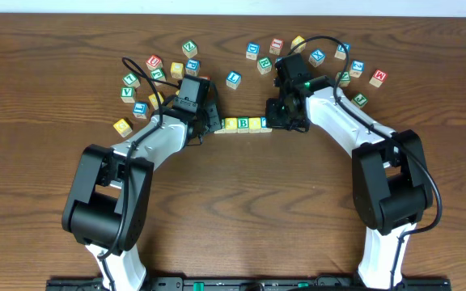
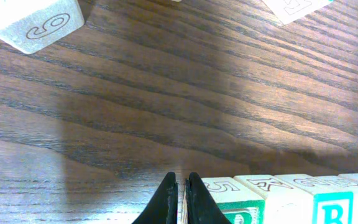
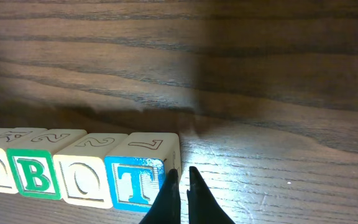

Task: Spell out ROBOT
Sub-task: 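Push the blue T leftward against the row with the right gripper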

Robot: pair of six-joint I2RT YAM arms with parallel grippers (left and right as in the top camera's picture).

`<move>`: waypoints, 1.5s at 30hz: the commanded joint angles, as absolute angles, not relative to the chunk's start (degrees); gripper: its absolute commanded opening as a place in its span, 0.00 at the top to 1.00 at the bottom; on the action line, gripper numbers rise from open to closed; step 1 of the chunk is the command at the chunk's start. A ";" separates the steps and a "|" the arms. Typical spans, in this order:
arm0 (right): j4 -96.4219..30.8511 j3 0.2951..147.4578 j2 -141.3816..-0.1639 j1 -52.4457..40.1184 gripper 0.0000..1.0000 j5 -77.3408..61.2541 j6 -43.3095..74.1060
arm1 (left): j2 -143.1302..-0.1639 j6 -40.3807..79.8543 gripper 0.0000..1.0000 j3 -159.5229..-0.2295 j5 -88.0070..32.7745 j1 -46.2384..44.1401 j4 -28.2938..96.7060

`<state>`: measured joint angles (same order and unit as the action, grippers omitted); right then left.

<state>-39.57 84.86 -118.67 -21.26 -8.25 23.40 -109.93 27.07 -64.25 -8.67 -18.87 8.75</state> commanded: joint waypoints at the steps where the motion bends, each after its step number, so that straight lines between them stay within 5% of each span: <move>1: -39.62 84.51 -119.31 -21.08 0.98 -8.99 22.65 | -110.08 26.57 0.92 -63.81 -9.04 -18.74 8.67; 45: -40.05 84.53 -119.31 -21.04 0.99 -8.97 23.16 | -110.10 26.81 0.93 -63.81 -8.43 -20.97 6.72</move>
<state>-40.23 84.86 -118.67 -21.21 -7.51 23.42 -109.93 26.98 -64.25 -7.49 -20.03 7.05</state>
